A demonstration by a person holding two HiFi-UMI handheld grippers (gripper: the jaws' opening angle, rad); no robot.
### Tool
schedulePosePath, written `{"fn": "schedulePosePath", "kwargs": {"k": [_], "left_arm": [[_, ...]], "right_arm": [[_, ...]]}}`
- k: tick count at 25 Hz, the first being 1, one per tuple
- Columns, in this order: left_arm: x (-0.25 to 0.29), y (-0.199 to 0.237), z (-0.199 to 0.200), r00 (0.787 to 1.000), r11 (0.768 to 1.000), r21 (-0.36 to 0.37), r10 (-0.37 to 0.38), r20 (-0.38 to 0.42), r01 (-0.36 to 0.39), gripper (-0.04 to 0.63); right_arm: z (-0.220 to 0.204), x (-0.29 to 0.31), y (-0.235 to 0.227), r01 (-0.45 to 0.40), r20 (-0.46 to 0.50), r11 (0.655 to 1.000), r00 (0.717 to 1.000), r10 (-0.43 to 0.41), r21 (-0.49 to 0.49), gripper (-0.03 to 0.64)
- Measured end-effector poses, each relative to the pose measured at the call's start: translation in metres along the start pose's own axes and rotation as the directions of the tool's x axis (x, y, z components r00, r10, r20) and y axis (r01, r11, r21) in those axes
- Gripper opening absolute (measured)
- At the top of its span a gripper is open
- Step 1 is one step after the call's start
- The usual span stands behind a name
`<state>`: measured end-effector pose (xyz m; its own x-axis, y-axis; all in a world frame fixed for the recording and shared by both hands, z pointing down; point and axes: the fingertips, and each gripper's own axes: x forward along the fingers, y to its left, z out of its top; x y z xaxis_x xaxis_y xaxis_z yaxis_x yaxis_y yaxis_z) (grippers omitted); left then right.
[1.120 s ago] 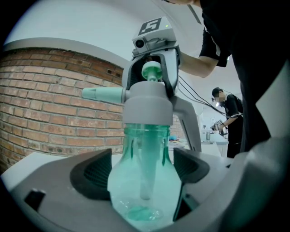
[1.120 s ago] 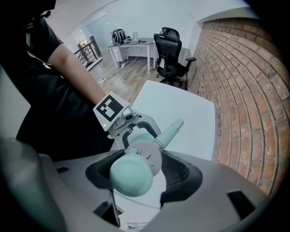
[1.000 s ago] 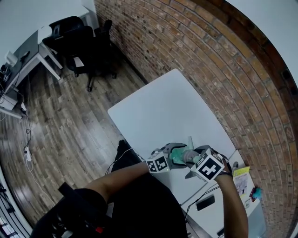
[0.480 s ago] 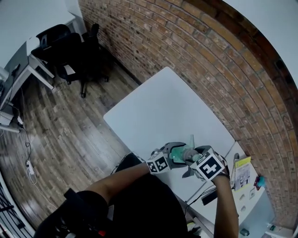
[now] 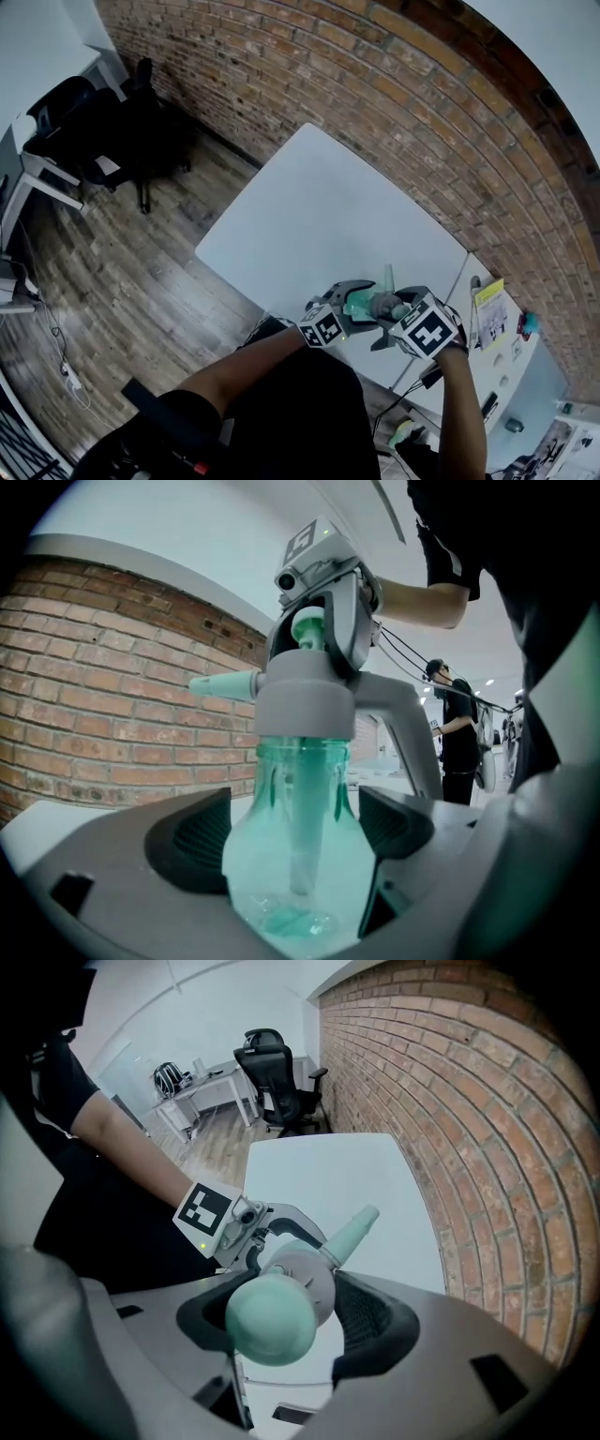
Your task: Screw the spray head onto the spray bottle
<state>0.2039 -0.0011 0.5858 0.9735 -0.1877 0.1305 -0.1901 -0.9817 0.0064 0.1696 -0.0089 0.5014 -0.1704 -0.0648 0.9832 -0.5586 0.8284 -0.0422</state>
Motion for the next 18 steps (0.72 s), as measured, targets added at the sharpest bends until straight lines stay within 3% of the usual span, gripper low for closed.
{"fn": "schedulePosePath", "kwargs": {"k": [9,14,18], "left_arm": [[0.0,-0.006,-0.001,0.998,0.998,0.006,-0.056,-0.009,0.056,0.417],[0.001,-0.005,-0.001,0.998,0.998,0.007,-0.064,-0.009,0.064,0.417],[0.001,-0.008,-0.001,0.997,0.997,0.001,-0.074,-0.01,0.074,0.417]], "right_arm": [[-0.004,-0.002,-0.001,0.02,0.052,0.986,0.998,-0.029,0.164,0.259],[-0.001,-0.011,-0.003,0.02,0.111,0.992,0.993,-0.034,0.125,0.259],[0.003,-0.023,0.001,0.018,0.114,1.0,0.993,-0.018,-0.002,0.259]]}}
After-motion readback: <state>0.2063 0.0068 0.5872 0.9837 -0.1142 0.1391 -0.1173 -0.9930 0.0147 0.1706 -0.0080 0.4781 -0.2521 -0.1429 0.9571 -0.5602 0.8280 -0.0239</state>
